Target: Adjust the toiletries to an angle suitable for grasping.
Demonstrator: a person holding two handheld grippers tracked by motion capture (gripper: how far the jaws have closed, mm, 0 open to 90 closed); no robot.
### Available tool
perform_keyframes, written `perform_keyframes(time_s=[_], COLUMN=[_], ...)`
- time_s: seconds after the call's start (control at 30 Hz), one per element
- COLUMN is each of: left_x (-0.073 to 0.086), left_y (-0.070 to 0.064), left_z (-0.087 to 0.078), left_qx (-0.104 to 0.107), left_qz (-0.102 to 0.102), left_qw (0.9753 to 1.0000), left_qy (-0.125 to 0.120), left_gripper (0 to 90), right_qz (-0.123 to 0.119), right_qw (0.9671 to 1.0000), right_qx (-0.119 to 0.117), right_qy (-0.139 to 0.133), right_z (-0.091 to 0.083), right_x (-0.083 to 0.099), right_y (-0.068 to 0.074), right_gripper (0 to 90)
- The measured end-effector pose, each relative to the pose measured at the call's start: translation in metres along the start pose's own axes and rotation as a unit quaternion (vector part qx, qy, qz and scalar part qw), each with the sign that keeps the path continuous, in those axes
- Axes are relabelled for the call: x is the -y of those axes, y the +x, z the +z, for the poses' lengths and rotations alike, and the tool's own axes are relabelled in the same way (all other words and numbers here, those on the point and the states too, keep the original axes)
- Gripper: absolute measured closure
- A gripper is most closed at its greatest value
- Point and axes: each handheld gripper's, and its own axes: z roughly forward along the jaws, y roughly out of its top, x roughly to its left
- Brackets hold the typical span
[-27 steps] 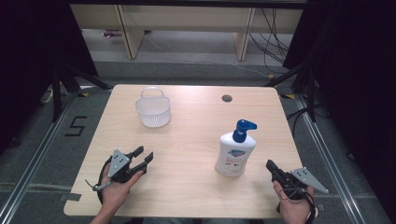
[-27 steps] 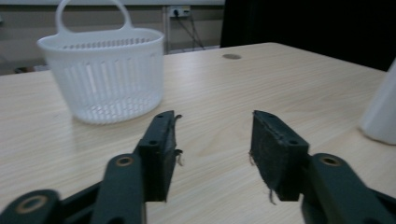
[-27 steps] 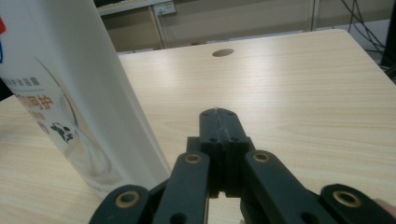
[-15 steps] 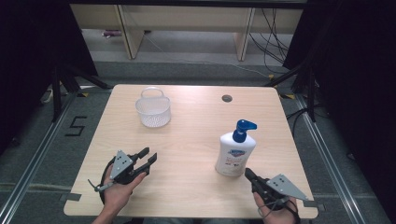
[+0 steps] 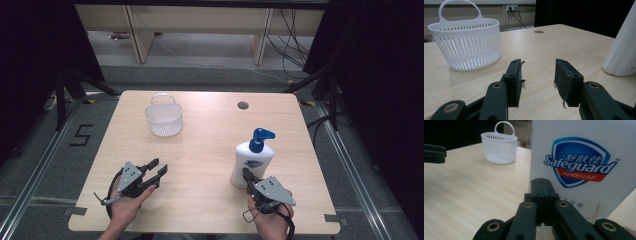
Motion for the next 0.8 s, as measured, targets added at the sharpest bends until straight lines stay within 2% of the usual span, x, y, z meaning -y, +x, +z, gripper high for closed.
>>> perform_keyframes(time_s=[0.1, 0.13, 0.27, 0.3, 0.33, 0.57, 0.63, 0.7, 0.73, 0.77, 0.8], left_x=[0.0, 0.0, 0.001, 0.002, 0.002, 0.001, 0.001, 0.001, 0.001, 0.0, 0.0], left_y=[-0.001, -0.001, 0.0, 0.0, 0.0, 0.001, 0.001, 0.0, 0.0, 0.0, 0.0], left_z=[0.0, 0.001, 0.001, 0.001, 0.001, 0.001, 0.001, 0.002, 0.002, 0.002, 0.002], left_qx=[0.001, 0.002, 0.001, 0.001, 0.001, 0.001, 0.0, -0.002, -0.002, -0.002, -0.004], left_qz=[0.001, -0.001, 0.0, 0.0, 0.0, 0.0, 0.0, 0.0, -0.001, -0.002, -0.001], left_qw=[1.0, 1.0, 1.0, 1.0, 1.0, 1.0, 1.0, 1.0, 1.0, 1.0, 1.0], left_qy=[0.001, -0.001, 0.004, 0.004, 0.005, 0.003, 0.003, 0.002, 0.002, 0.001, 0.0], left_gripper=[56.3, 56.2, 55.9, 55.8, 55.8, 55.5, 54.7, 53.6, 52.7, 51.8, 50.2], right_qz=[0.002, -0.001, 0.0, 0.0, -0.006, -0.008, -0.007, -0.001, -0.004, 0.004, 0.0], right_qw=[1.0, 1.0, 1.0, 1.0, 1.0, 0.9999, 0.9999, 0.9996, 0.9993, 0.9992, 0.9988], right_qx=[-0.005, 0.001, 0.001, -0.005, 0.002, 0.001, -0.009, -0.026, -0.036, -0.038, -0.044], right_qy=[0.002, 0.003, 0.006, 0.004, 0.006, 0.006, 0.01, -0.003, -0.009, -0.009, -0.024], right_z=[0.004, 0.005, 0.01, 0.012, 0.013, 0.022, 0.02, 0.016, 0.012, 0.006, 0.0], right_x=[0.0, 0.0, -0.002, -0.003, -0.004, -0.005, -0.004, -0.003, -0.003, -0.002, -0.002], right_y=[0.001, 0.003, 0.003, 0.003, 0.003, 0.004, 0.004, 0.005, 0.003, 0.003, -0.001], right_gripper=[90.0, 90.0, 90.0, 90.0, 90.0, 90.0, 90.0, 85.8, 82.2, 79.3, 74.9])
